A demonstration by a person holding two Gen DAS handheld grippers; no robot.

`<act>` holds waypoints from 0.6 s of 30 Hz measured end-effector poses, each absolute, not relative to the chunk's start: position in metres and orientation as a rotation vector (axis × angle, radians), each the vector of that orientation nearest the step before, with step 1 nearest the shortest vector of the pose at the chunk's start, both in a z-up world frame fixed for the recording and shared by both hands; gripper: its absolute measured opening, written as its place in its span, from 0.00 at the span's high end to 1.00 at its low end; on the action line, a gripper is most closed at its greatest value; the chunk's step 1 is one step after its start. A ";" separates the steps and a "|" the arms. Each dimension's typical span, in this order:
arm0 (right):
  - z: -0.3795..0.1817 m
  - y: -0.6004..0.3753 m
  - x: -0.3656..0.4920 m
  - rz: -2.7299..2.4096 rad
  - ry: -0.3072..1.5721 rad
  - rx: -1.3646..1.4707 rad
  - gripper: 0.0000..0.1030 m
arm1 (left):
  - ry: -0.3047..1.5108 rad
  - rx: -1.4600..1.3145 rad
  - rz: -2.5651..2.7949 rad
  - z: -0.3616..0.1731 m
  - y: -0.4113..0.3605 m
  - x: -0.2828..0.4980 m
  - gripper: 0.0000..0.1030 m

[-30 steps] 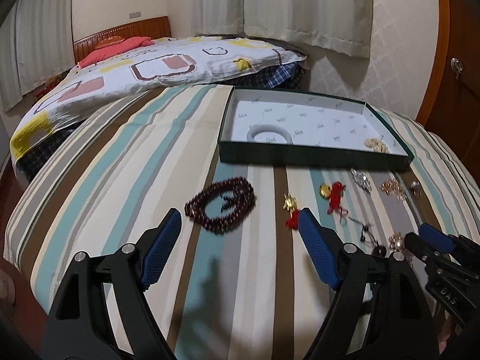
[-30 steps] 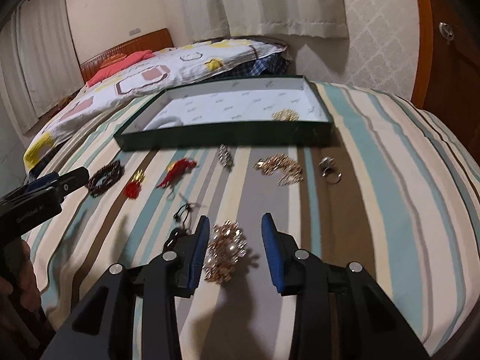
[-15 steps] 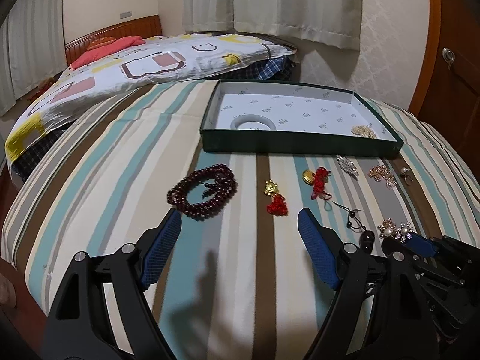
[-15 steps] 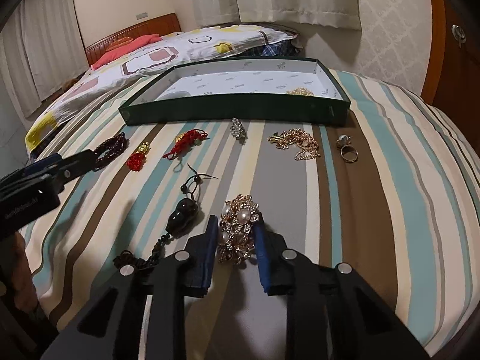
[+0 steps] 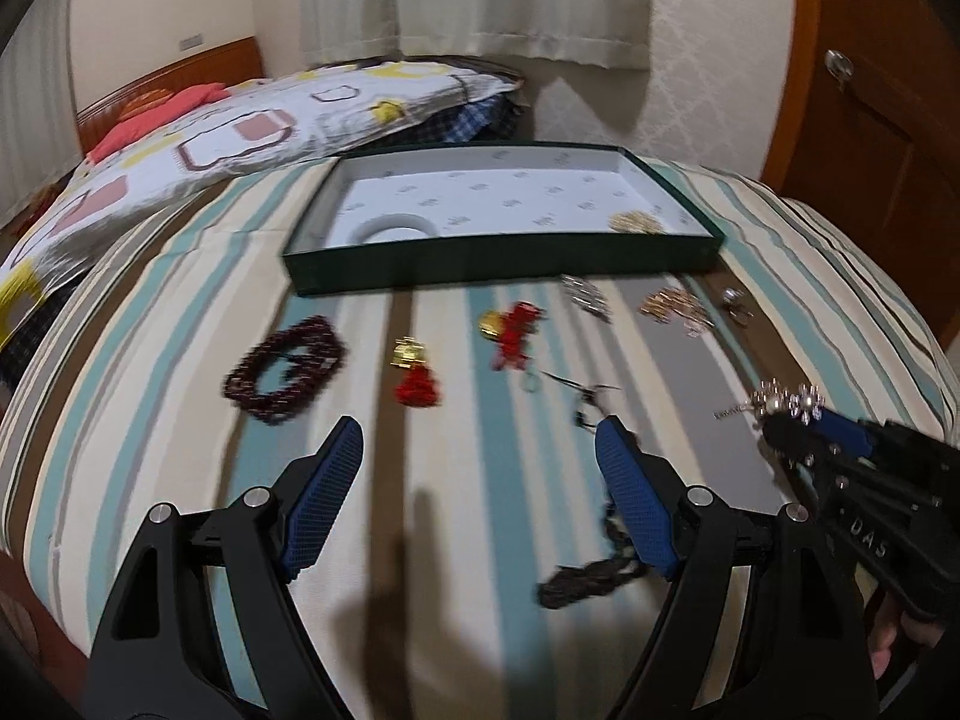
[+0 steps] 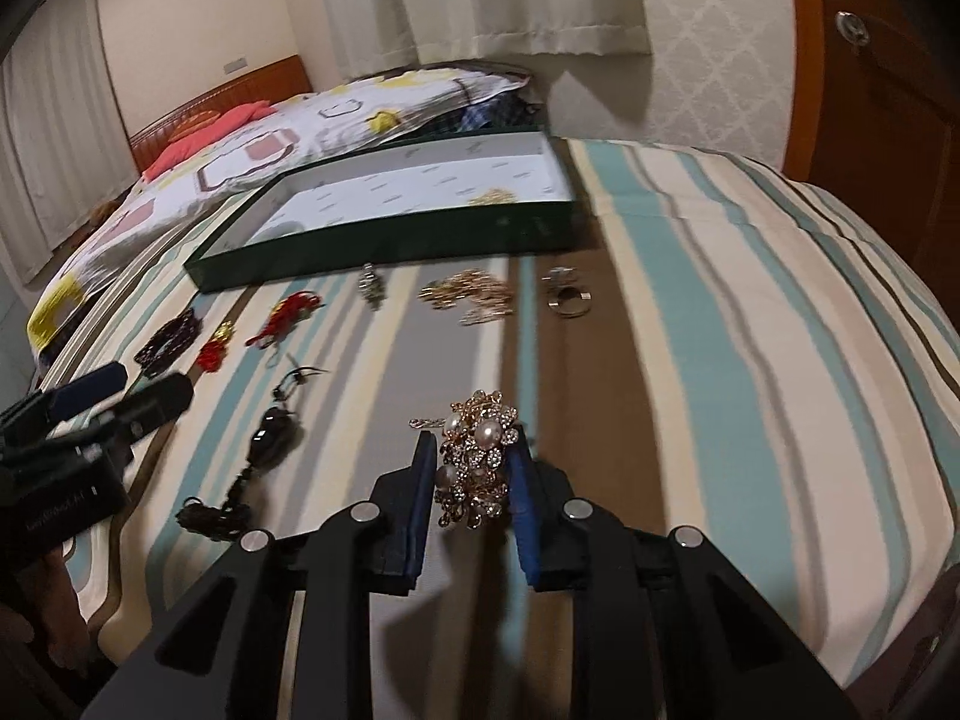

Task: Organize jewelry
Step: 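Grasp the gold pearl brooch with the right tool while the left grasps the black pendant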

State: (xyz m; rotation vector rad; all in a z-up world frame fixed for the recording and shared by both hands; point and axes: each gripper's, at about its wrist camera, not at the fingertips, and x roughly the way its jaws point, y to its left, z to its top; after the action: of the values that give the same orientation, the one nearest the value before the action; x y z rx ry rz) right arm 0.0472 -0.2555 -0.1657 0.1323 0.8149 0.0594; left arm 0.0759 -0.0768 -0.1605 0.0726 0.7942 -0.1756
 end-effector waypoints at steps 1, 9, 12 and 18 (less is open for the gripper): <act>-0.165 -0.258 0.046 0.054 0.813 0.132 0.76 | 0.798 0.079 -0.181 -0.162 -0.081 0.076 0.25; -0.162 -0.275 0.045 0.035 0.796 0.183 0.76 | 0.850 0.116 -0.212 -0.178 -0.105 0.080 0.39; -0.163 -0.277 0.046 0.040 0.798 0.194 0.76 | 0.863 0.131 -0.230 -0.182 -0.111 0.082 0.43; -0.165 -0.276 0.047 0.044 0.806 0.199 0.76 | 0.880 0.136 -0.260 -0.188 -0.114 0.086 0.65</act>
State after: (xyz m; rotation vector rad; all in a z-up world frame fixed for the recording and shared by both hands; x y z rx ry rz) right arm 0.0467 -0.2757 -0.1654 0.1988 0.8059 0.0441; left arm 0.0857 -0.1144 -0.1884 0.1357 0.8798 -0.2599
